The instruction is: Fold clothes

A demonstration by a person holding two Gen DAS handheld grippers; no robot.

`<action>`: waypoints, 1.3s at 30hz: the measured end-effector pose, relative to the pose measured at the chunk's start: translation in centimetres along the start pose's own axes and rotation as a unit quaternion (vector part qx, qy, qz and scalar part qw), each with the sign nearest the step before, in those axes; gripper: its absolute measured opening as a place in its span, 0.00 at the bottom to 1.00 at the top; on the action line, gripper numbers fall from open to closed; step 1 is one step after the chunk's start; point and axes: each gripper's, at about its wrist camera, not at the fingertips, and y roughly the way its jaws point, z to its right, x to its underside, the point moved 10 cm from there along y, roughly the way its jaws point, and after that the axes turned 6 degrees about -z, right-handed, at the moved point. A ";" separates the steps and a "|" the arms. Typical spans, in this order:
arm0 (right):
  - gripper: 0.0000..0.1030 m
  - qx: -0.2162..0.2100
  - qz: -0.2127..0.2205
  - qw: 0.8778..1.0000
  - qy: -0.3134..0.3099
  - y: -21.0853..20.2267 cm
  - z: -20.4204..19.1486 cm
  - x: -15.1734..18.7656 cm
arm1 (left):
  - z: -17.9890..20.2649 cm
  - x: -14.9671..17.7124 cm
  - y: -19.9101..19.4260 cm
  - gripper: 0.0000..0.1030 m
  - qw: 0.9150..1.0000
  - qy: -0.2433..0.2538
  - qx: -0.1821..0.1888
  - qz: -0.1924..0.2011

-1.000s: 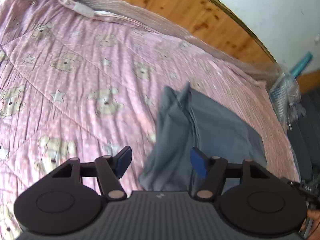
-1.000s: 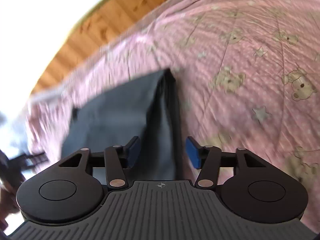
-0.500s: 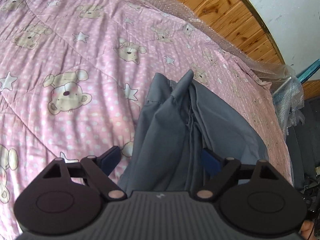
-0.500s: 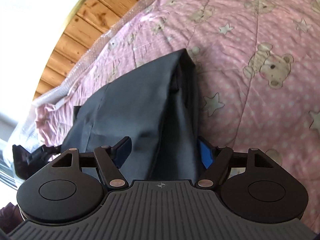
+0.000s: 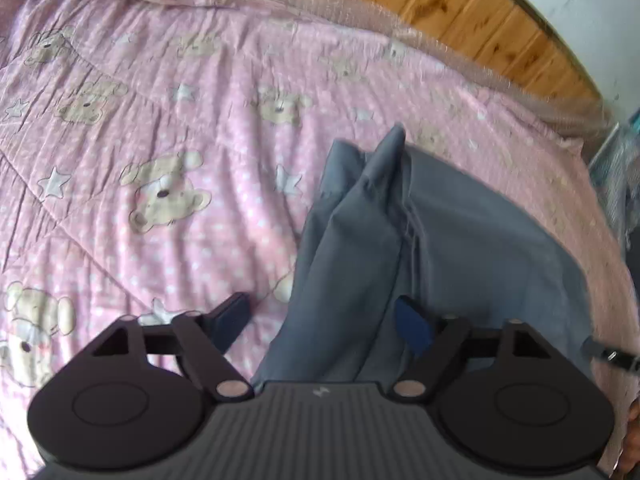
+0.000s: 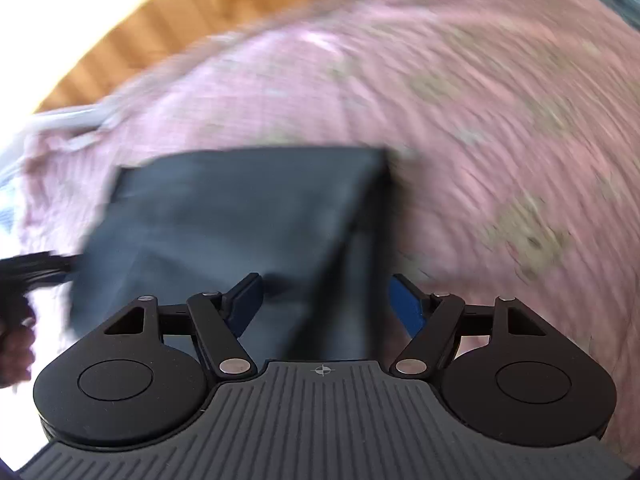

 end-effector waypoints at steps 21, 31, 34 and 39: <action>0.18 -0.037 0.021 0.987 -0.157 2.5 -7.4 -15.5 | 3.2 -8.5 -2.2 0.14 0.996 -0.045 0.003 0.083; 0.81 0.077 -0.009 0.990 -0.117 3.5 -1.0 -14.2 | -1.0 -2.7 -2.5 0.68 0.991 -0.066 -0.104 0.044; 0.83 0.088 -0.003 0.989 -0.119 0.8 -0.5 -12.6 | 0.4 -0.7 -6.5 0.89 0.988 -0.072 -0.119 0.062; 0.84 0.074 0.009 0.985 -0.158 -1.7 -3.5 -10.9 | 5.9 1.6 -11.6 1.00 0.985 -0.088 -0.112 0.095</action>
